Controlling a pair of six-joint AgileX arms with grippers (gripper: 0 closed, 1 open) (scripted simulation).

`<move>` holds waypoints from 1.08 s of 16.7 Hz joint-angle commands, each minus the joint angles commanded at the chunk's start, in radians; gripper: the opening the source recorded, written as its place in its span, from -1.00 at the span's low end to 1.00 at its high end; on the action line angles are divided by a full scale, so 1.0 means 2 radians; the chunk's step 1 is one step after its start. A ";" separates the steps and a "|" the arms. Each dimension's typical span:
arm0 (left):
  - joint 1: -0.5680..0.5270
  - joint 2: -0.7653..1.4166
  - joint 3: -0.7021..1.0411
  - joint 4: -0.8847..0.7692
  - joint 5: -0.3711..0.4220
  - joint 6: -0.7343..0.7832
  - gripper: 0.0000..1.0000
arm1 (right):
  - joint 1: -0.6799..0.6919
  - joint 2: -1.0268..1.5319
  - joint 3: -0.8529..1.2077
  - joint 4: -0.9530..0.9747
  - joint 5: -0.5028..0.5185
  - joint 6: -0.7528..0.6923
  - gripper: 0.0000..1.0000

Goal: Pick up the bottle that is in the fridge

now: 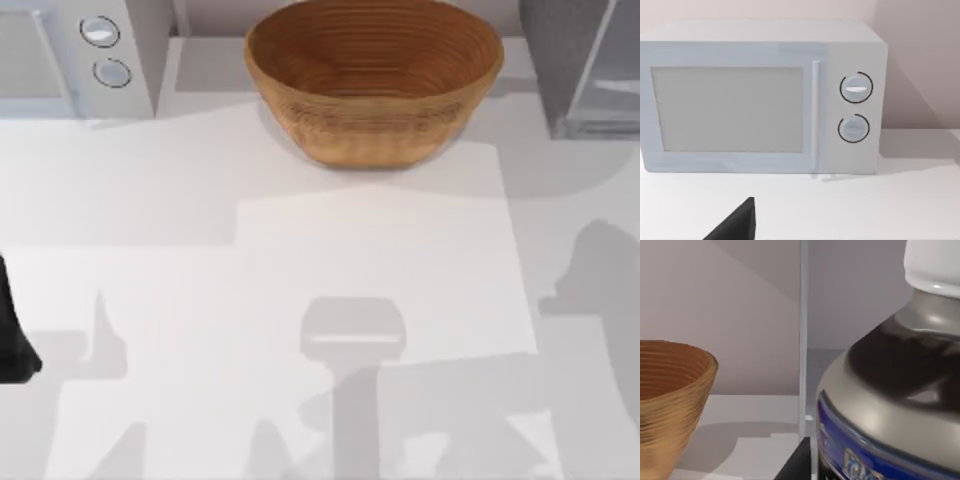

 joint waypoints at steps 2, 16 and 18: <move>0.000 0.000 0.000 0.000 0.000 0.000 1.00 | 0.038 0.086 0.028 0.058 0.039 0.001 -1.00; 0.000 0.000 0.000 0.000 0.000 0.000 1.00 | 0.242 0.552 0.180 0.369 0.246 0.008 -1.00; 0.000 0.000 0.000 0.000 0.000 0.000 1.00 | 0.249 0.568 0.186 0.381 0.254 0.008 -1.00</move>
